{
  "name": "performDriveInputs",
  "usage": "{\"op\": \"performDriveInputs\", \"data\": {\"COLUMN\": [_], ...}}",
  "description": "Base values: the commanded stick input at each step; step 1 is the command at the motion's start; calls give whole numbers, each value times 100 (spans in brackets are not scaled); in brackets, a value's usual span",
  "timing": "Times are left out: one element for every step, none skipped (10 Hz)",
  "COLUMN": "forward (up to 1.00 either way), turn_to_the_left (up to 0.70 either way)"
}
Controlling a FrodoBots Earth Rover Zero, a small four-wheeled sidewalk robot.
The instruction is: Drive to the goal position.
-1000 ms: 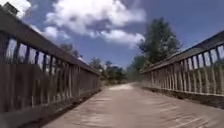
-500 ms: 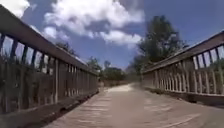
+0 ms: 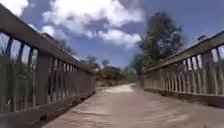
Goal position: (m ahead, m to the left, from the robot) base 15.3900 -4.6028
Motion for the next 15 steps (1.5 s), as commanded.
{"op": "performDriveInputs", "data": {"forward": [100,100,100,100,100,100,100,100,100,100,100,100,100,100,100], "turn_to_the_left": [0,0,0,0,0,0,0,0,0,0,0,0,0,0,0]}}
